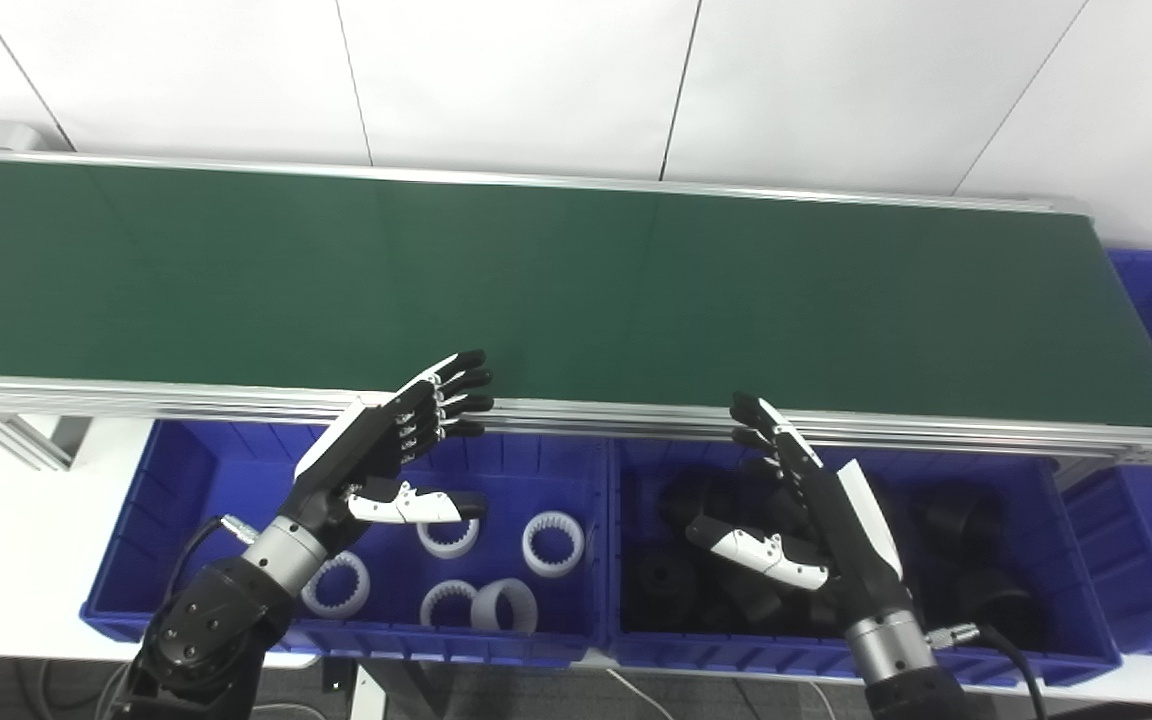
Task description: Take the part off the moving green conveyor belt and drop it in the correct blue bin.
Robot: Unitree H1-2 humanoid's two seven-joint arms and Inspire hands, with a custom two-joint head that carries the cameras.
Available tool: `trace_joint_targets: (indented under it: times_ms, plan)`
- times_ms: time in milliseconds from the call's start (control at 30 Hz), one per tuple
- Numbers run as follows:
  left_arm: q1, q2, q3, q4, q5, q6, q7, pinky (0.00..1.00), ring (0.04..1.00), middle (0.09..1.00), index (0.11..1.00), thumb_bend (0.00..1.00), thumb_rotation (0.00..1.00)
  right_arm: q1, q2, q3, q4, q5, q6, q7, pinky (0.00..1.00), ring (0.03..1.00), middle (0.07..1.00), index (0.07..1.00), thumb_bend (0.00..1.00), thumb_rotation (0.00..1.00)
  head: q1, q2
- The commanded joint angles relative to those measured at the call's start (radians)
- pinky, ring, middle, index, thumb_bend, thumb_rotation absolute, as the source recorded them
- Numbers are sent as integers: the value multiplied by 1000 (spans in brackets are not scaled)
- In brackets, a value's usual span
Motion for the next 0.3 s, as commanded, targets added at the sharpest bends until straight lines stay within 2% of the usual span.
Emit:
trace_joint_targets:
  times_ms: [0,267]
  plan:
    - [-12,4,4,-3,-5,-28,-6,792,864,918,932,830,191,-7,4,2,-33,-4,7,-9,771,859,900,917,780,529,-1,0]
    - [-19,3,3,8,0,-20,-2,785,861,916,924,829,167,-14,7,-1,-20,-2,3,-9,772,859,898,915,779,527,1,-5]
